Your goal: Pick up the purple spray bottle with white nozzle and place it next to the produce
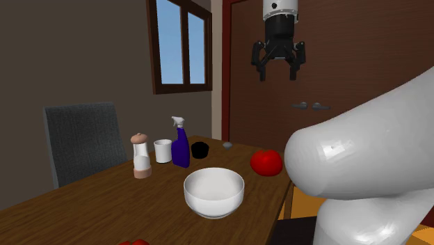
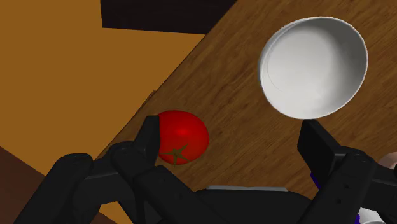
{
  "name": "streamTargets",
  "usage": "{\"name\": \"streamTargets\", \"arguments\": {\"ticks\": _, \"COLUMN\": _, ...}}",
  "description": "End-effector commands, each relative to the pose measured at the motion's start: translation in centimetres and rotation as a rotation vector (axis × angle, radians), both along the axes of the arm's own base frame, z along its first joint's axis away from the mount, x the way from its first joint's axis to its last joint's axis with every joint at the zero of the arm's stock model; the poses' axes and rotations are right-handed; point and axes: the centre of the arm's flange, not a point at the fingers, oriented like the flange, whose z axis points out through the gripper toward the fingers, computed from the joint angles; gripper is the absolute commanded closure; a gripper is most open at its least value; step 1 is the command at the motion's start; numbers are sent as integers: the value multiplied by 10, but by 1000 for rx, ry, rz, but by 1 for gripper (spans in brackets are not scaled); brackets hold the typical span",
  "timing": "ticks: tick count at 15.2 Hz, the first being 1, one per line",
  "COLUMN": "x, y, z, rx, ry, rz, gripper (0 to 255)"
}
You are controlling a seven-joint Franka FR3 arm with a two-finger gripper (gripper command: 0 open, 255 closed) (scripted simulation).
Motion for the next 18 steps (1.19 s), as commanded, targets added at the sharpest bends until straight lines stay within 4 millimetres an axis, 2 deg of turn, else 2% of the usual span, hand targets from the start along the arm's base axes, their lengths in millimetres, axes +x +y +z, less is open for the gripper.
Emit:
{"name": "streamTargets", "arguments": {"ticks": 1, "x": 0, "y": 0, "z": 0, "rx": 0, "ry": 0, "rz": 0, "gripper": 0}}
{"name": "streamTargets", "arguments": {"ticks": 9, "x": 82, "y": 43, "z": -41, "rx": 65, "ry": 3, "rz": 101, "gripper": 0}}
{"name": "streamTargets", "arguments": {"ticks": 18, "x": 169, "y": 105, "z": -83, "rx": 138, "ry": 6, "rz": 214, "gripper": 0}}
